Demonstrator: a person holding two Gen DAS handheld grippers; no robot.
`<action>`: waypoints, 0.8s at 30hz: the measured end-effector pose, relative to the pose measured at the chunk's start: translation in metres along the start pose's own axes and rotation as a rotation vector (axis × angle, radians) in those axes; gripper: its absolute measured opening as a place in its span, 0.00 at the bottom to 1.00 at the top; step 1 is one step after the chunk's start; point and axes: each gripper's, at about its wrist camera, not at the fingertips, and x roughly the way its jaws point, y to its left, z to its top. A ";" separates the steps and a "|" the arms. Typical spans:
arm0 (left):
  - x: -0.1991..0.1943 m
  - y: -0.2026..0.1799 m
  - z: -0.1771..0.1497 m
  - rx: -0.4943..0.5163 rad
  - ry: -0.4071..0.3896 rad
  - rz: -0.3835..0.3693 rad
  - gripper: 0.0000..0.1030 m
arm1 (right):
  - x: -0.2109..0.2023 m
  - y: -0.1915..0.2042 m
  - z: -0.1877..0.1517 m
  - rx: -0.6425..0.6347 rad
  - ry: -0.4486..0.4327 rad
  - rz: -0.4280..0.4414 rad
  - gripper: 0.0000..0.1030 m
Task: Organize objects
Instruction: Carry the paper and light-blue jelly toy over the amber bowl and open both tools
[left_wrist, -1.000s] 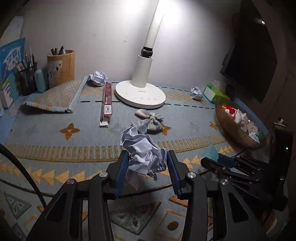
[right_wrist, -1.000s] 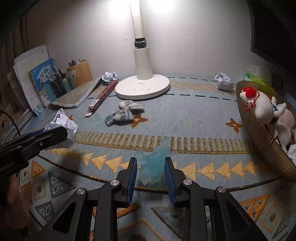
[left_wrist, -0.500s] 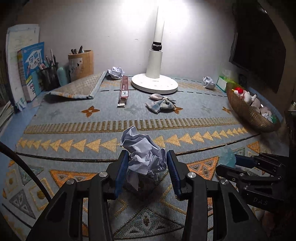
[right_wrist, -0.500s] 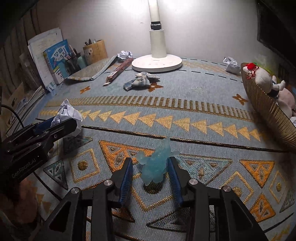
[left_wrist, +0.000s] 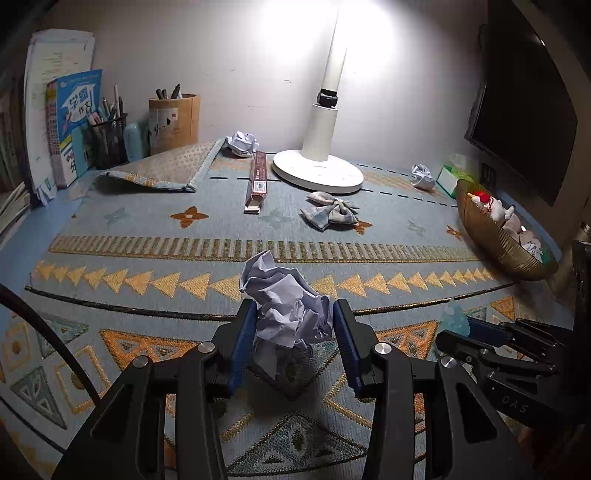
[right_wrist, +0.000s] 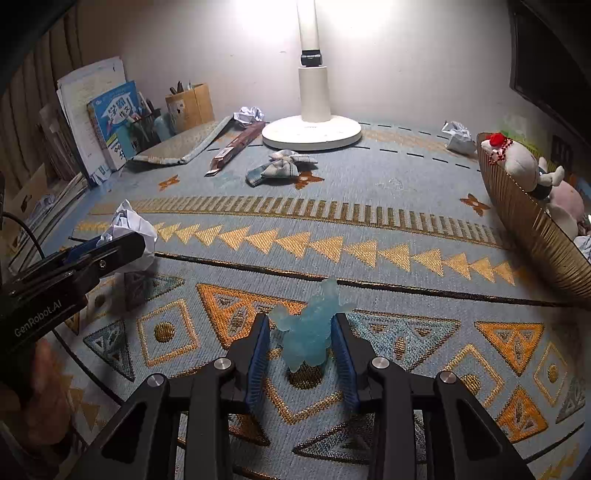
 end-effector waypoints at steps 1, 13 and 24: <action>0.001 -0.001 0.000 0.009 0.004 0.003 0.38 | -0.003 -0.001 0.000 0.003 -0.017 0.000 0.29; 0.004 -0.016 -0.002 0.087 0.027 0.059 0.38 | 0.004 0.007 -0.001 -0.042 0.032 0.017 0.28; 0.000 -0.040 0.011 0.139 0.023 0.017 0.38 | -0.054 -0.045 -0.002 0.079 -0.106 0.012 0.28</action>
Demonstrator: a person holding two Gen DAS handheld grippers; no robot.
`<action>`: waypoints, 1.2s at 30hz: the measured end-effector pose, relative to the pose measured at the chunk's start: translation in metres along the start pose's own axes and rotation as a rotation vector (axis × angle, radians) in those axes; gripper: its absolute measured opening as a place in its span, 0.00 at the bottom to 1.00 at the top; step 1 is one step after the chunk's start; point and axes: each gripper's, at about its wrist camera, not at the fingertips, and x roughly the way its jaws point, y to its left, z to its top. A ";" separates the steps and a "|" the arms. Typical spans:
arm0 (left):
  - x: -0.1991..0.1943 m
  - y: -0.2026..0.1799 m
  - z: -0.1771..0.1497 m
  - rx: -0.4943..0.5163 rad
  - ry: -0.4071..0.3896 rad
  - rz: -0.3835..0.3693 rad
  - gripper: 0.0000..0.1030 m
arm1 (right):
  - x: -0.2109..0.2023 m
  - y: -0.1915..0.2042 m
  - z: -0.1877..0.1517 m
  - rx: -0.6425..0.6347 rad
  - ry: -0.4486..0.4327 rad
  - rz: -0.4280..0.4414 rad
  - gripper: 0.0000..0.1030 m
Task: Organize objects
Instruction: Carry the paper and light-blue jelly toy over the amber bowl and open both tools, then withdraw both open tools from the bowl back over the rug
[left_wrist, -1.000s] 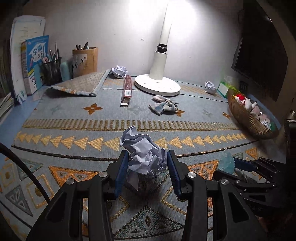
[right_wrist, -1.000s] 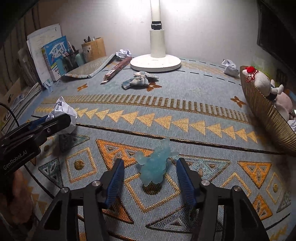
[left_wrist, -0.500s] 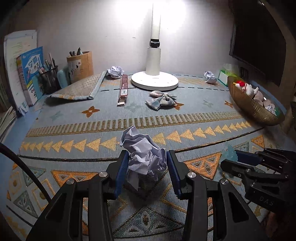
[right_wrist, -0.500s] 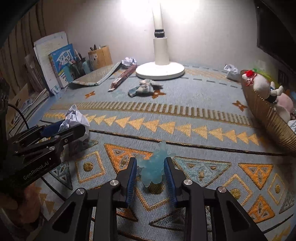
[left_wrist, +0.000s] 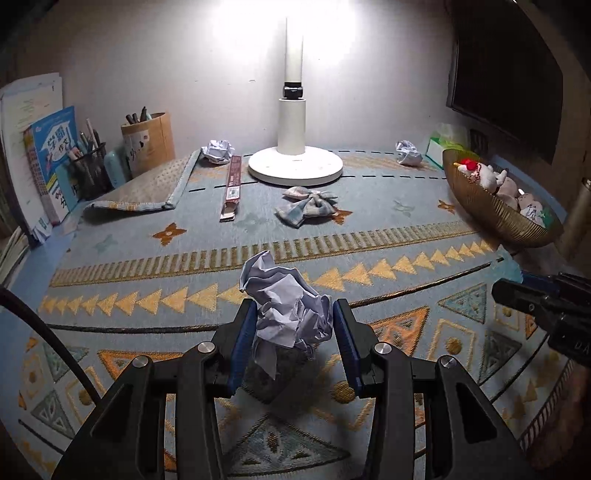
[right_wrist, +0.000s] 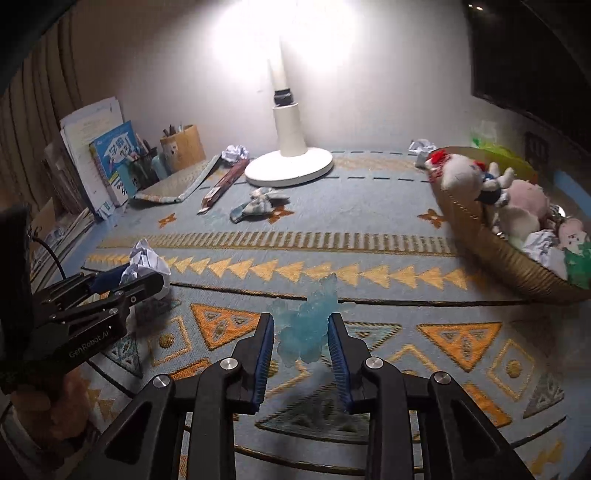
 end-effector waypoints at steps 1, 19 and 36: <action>-0.003 -0.006 0.009 0.000 -0.014 -0.028 0.38 | -0.014 -0.014 0.005 0.023 -0.030 -0.012 0.28; 0.047 -0.222 0.149 0.226 -0.100 -0.483 0.55 | -0.080 -0.213 0.100 0.300 -0.207 -0.239 0.43; 0.012 -0.138 0.119 0.097 -0.089 -0.398 0.61 | -0.091 -0.167 0.080 0.228 -0.179 -0.140 0.64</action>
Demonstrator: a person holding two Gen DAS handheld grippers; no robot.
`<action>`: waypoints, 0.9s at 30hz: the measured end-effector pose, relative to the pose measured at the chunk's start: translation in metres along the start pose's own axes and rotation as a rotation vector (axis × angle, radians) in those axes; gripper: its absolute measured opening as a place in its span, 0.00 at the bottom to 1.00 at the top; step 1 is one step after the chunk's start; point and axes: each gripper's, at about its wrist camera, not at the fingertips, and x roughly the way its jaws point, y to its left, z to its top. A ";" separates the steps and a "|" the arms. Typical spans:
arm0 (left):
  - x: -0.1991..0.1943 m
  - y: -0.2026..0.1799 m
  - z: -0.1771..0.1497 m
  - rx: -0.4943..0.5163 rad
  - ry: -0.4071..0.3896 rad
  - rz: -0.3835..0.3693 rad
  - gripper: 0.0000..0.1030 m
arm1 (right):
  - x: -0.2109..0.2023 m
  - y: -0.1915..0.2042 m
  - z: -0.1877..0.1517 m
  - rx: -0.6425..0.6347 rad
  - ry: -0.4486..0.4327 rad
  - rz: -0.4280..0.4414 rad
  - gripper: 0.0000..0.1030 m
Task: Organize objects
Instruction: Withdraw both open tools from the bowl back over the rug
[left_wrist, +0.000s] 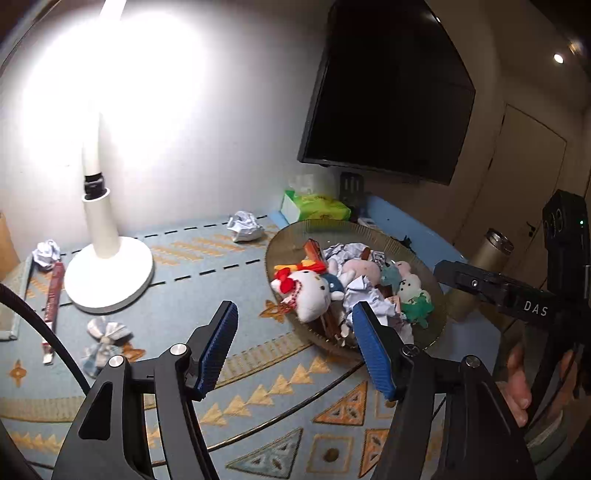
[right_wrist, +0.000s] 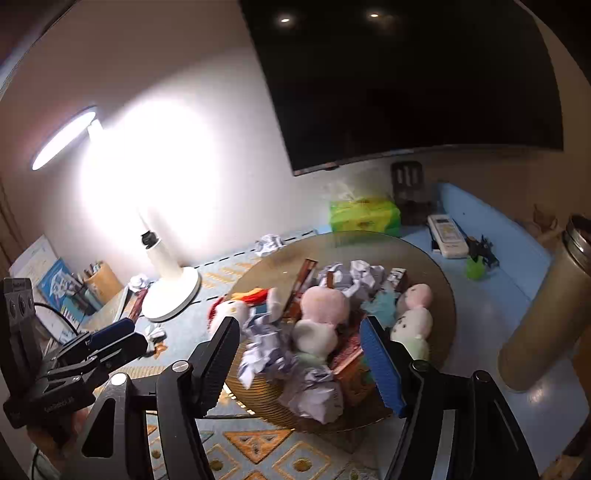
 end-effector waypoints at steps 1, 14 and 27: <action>-0.011 0.007 -0.004 -0.003 -0.010 0.021 0.61 | -0.005 0.012 -0.001 -0.030 -0.007 0.008 0.64; -0.102 0.149 -0.091 -0.273 -0.033 0.218 0.99 | 0.046 0.157 -0.069 -0.310 0.152 0.140 0.96; -0.079 0.209 -0.136 -0.333 0.070 0.448 0.99 | 0.137 0.159 -0.115 -0.176 0.299 0.075 0.96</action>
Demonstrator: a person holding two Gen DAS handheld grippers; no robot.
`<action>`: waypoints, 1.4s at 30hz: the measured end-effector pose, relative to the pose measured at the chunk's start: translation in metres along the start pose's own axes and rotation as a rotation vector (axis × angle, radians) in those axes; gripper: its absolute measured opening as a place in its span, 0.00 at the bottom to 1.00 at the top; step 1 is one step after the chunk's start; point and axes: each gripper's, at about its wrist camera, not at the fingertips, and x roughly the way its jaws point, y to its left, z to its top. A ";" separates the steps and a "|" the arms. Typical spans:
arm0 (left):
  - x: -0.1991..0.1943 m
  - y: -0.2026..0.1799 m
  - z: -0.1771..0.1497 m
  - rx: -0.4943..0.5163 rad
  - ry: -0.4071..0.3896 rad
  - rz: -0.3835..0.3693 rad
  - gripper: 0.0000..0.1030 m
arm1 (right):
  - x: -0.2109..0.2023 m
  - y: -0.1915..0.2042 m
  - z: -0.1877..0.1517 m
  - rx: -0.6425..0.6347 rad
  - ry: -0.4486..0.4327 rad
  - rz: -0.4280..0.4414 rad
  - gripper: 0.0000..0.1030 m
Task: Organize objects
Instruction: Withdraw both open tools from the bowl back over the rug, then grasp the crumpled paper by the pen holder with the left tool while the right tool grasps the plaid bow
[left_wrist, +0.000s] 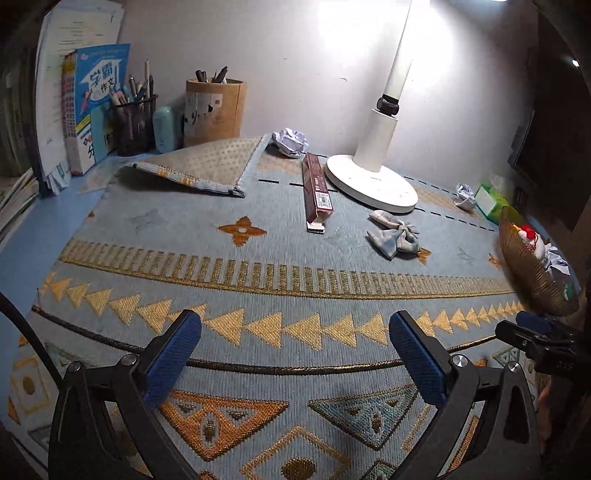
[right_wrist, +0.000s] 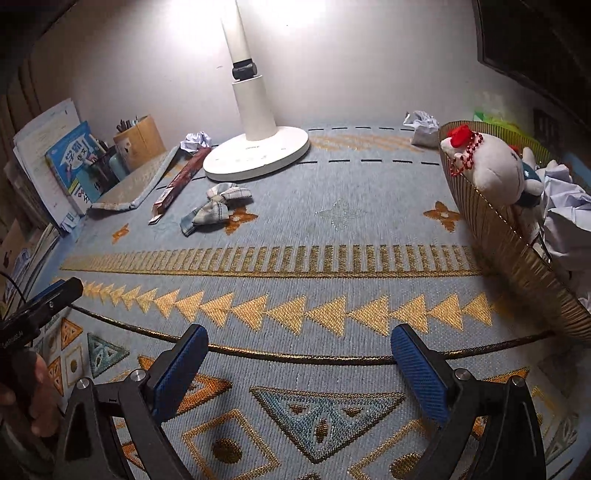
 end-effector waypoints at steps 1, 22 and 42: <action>0.003 0.000 0.000 -0.003 0.019 0.019 0.99 | 0.003 -0.003 -0.001 0.021 0.012 -0.007 0.96; 0.030 -0.017 -0.004 0.078 0.166 0.185 1.00 | 0.019 0.008 0.000 -0.056 0.080 -0.136 1.00; 0.070 -0.010 0.143 0.090 -0.052 -0.109 0.99 | 0.101 0.092 0.096 -0.124 0.097 -0.074 0.74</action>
